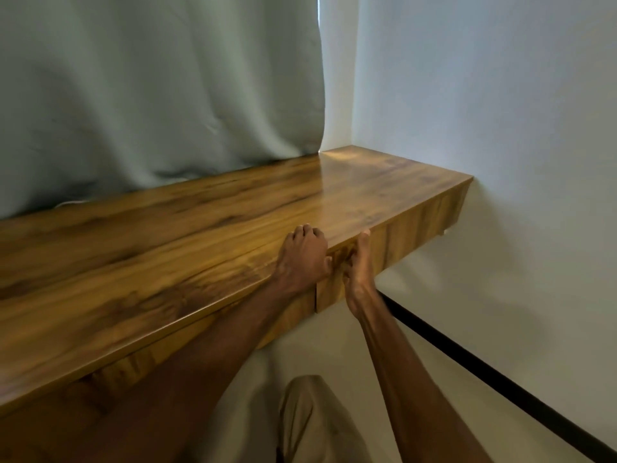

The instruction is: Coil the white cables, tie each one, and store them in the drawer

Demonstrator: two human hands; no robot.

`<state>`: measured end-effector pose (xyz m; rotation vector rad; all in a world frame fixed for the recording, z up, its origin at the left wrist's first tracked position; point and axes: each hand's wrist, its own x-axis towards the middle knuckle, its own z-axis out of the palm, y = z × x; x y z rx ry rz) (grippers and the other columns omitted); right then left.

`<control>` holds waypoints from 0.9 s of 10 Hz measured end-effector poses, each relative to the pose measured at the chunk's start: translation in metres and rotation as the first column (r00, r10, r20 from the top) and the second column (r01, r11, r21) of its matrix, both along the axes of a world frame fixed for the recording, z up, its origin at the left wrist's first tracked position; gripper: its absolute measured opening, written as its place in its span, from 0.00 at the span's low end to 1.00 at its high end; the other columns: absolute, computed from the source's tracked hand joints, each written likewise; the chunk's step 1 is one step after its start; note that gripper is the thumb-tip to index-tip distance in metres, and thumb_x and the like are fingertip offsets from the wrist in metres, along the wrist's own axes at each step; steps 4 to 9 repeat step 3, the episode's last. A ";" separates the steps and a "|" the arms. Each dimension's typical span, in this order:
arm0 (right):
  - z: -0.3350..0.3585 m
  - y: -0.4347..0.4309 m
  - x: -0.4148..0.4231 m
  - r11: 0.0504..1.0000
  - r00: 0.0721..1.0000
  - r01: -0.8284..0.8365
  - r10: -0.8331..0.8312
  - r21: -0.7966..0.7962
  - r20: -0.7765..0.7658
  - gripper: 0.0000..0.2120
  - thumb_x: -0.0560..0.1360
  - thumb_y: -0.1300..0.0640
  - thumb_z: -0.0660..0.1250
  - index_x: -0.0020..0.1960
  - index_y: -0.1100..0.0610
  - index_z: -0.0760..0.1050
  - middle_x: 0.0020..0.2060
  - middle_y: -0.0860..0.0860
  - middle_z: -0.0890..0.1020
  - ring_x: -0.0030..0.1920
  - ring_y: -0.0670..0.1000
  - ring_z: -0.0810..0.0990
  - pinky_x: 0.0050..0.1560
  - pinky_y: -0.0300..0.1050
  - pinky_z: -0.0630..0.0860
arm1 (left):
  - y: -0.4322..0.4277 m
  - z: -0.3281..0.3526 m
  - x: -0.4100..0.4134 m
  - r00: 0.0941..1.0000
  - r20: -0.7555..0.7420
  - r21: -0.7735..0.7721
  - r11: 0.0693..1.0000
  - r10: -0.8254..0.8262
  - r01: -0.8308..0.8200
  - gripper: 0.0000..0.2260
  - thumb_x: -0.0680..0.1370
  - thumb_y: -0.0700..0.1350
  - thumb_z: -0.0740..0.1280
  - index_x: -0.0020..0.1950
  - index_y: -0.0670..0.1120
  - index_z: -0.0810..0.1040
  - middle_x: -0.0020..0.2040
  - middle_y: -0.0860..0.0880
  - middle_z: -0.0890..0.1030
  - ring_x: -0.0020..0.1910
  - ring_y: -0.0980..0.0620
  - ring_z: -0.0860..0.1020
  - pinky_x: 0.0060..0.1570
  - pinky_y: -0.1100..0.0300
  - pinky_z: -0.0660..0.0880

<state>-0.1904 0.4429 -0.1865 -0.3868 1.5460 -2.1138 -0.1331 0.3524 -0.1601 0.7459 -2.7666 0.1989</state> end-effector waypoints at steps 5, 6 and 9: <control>-0.013 -0.021 -0.011 0.982 0.992 0.061 -0.040 0.176 -0.124 0.39 0.75 0.25 0.56 0.70 0.55 0.75 0.65 0.53 0.80 0.64 0.54 0.79 0.65 0.55 0.76 | -0.002 0.010 -0.001 0.999 0.014 -0.025 0.999 -0.044 0.045 0.18 0.79 0.52 0.69 0.60 0.39 0.79 0.59 0.38 0.79 0.60 0.39 0.77 0.56 0.47 0.76; -0.013 -0.021 -0.011 0.982 0.992 0.061 -0.040 0.176 -0.124 0.39 0.75 0.25 0.56 0.70 0.55 0.75 0.65 0.53 0.80 0.64 0.54 0.79 0.65 0.55 0.76 | -0.002 0.010 -0.001 0.999 0.014 -0.025 0.999 -0.044 0.045 0.18 0.79 0.52 0.69 0.60 0.39 0.79 0.59 0.38 0.79 0.60 0.39 0.77 0.56 0.47 0.76; -0.013 -0.021 -0.011 0.982 0.992 0.061 -0.040 0.176 -0.124 0.39 0.75 0.25 0.56 0.70 0.55 0.75 0.65 0.53 0.80 0.64 0.54 0.79 0.65 0.55 0.76 | -0.002 0.010 -0.001 0.999 0.014 -0.025 0.999 -0.044 0.045 0.18 0.79 0.52 0.69 0.60 0.39 0.79 0.59 0.38 0.79 0.60 0.39 0.77 0.56 0.47 0.76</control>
